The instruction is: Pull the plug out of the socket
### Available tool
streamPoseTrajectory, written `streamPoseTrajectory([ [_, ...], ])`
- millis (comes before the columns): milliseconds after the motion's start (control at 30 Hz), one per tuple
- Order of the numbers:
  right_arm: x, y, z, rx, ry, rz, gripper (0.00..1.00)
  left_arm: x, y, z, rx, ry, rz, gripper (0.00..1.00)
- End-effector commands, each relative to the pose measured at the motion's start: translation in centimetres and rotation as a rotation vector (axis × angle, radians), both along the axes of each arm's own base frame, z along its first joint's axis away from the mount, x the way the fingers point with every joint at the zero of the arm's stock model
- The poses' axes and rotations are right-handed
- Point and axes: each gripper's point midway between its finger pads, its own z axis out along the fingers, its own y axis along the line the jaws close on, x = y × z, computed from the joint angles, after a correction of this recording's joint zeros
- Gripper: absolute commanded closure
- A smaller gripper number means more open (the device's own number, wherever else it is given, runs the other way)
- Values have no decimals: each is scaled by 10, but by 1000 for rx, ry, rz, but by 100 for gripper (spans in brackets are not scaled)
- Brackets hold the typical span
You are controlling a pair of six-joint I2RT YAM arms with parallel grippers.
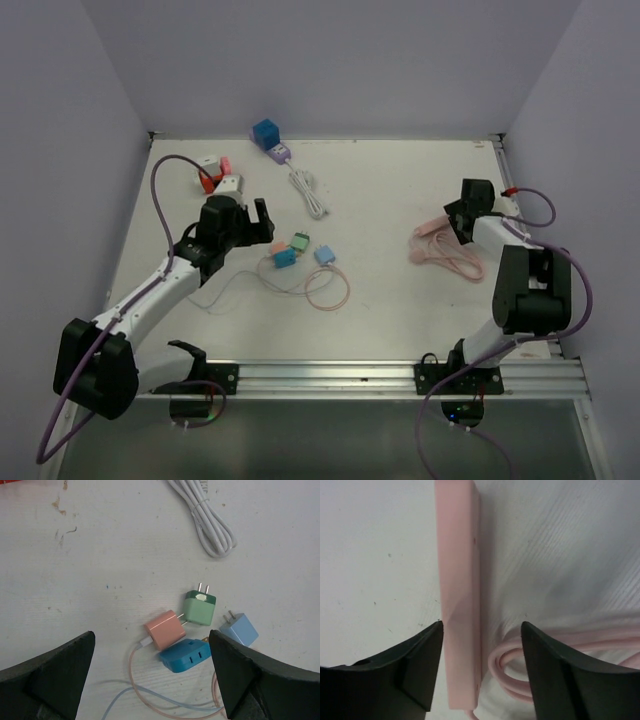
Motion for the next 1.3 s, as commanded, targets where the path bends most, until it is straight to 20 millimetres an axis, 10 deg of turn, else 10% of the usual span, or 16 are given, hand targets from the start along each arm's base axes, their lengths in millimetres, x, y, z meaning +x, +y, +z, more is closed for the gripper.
streamPoseTrajectory([
  [0,-11,-1,25,-19,-2,20,29,21,0,24,-23,-31,56,0],
  [233,-28,13,56,-56,42,207,15,46,6,31,11,-3,153,0],
  [567,-48,94,91,11,-112,670,8,110,15,44,33,-18,238,0],
  [833,-75,153,94,-18,-163,955,7,160,-38,19,-77,62,176,2],
  [1033,-86,162,92,-22,-179,1032,7,182,-91,-10,-30,103,130,3],
  [1267,-95,164,93,-33,-187,1060,7,204,-110,-62,-31,148,172,9],
])
